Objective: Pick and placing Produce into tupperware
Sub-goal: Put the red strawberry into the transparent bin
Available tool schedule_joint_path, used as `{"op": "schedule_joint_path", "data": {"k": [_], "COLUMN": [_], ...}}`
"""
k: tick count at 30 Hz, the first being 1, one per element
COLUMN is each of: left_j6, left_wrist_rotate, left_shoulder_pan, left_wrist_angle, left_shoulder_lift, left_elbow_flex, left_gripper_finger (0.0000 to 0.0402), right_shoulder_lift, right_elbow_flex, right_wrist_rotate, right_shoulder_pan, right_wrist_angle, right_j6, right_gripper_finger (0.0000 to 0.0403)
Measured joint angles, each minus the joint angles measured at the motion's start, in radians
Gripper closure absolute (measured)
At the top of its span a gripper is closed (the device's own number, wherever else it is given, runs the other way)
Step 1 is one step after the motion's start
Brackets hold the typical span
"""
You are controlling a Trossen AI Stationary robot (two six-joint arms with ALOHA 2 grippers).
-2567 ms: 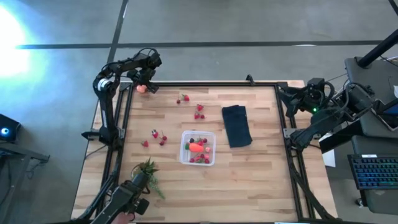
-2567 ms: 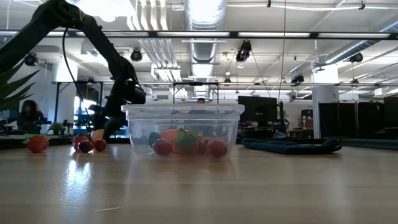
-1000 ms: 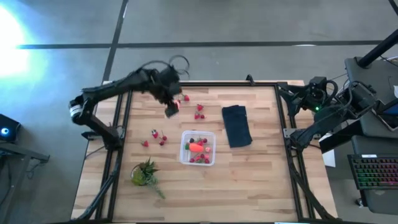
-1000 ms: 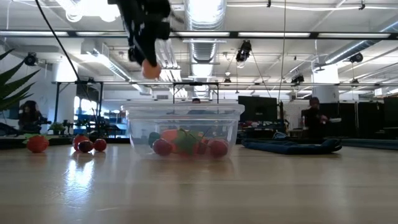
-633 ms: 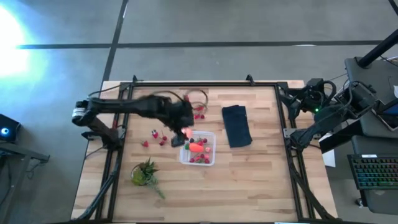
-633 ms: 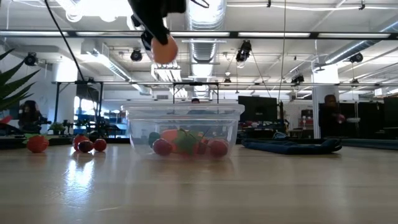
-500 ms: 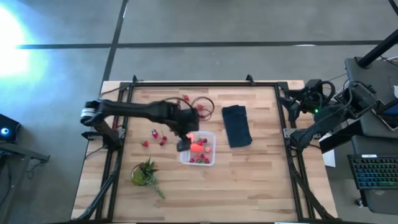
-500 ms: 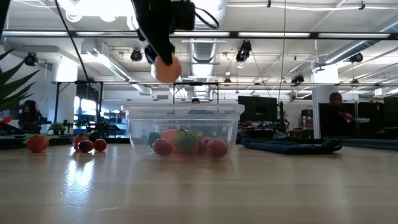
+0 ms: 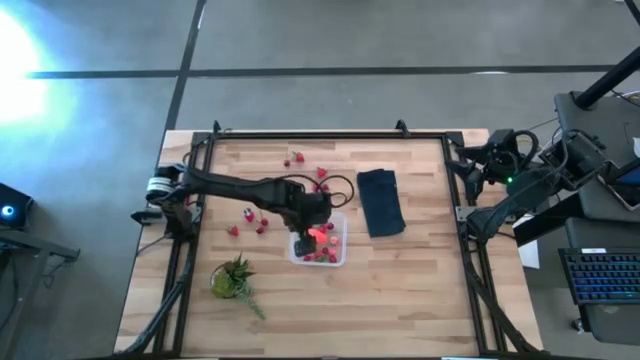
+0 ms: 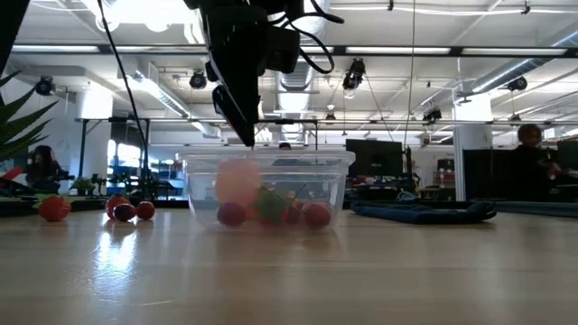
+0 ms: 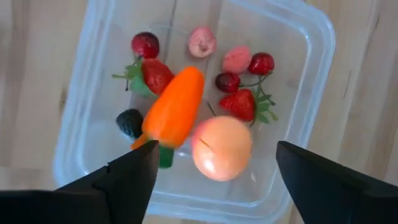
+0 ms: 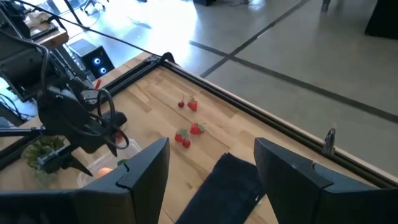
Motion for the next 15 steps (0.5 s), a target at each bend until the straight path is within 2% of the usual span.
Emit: {"op": "schedule_joint_path", "data": {"k": [4, 7, 8, 10, 13, 15], "left_j6": [0.002, -0.025, -0.063, -0.183, -0.422, -0.489], "left_wrist_rotate": [-0.013, -0.14, -0.193, -0.221, -0.166, -0.139], "left_shoulder_pan": [0.01, 0.026, 0.039, 0.087, 0.169, 0.196], "left_wrist_angle": [-0.123, -0.348, -0.422, -0.545, -0.58, -0.557], "left_shoulder_lift": [-0.041, -0.089, -0.107, -0.135, -0.178, -0.217], "left_elbow_flex": [0.007, 0.011, 0.003, -0.021, -0.099, -0.165], "left_gripper_finger": [0.0081, 0.0084, 0.0086, 0.0093, 0.0104, 0.0111], "right_shoulder_lift": [-0.014, -0.027, -0.029, -0.037, -0.039, -0.038], "right_elbow_flex": [0.0, 0.0, 0.0, 0.0, -0.002, -0.002], "right_wrist_rotate": [0.0, 0.0, 0.0, 0.003, 0.024, 0.028], "right_shoulder_pan": [0.0, 0.0, 0.0, 0.0, 0.0, 0.0], "right_wrist_angle": [0.0, 0.0, 0.0, 0.0, 0.0, 0.0], "right_j6": [-0.003, -0.005, -0.006, -0.009, -0.014, -0.015], "right_gripper_finger": [0.0177, 0.0177, 0.0177, 0.0177, 0.0177, 0.0177]}}
